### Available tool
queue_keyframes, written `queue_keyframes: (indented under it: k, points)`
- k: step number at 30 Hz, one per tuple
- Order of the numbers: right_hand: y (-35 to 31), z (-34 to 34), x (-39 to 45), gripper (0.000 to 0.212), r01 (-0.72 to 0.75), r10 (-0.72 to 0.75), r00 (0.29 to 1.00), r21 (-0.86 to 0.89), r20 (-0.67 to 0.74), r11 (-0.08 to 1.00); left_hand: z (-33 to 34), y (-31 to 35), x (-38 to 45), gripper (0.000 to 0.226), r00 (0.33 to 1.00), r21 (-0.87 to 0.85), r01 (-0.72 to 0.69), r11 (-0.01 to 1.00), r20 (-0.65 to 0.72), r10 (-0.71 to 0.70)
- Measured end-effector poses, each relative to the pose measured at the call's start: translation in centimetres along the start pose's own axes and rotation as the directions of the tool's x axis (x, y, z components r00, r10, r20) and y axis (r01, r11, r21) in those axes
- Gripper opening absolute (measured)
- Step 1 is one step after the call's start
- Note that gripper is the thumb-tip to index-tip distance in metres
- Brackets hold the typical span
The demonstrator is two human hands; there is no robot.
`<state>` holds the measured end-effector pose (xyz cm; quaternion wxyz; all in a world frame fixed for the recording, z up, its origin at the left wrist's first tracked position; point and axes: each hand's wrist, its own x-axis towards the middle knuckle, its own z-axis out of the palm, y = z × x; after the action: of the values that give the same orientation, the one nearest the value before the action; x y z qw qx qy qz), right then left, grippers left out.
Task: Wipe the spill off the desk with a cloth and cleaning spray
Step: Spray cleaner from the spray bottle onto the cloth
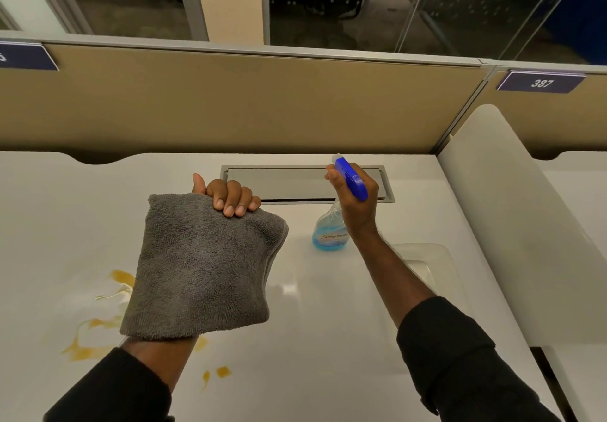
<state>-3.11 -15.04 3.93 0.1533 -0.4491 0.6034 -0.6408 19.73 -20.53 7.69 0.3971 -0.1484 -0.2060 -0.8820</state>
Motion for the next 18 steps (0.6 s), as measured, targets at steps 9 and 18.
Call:
queue_keyframes:
  k: [9,18]
  points:
    - [0.3,-2.8,-1.7,0.086,-0.04,0.051,0.985,-0.07,0.163,0.997,1.1,0.8,-1.3,0.058,0.998,0.088,-0.042,0.995,0.056,0.038]
    - [-4.6,-9.0,-6.7,0.074,0.11,-0.143,0.955,-0.137,-0.261,0.984,5.0,2.2,-3.9,0.053,0.998,0.14,-0.063,0.988,0.015,0.061]
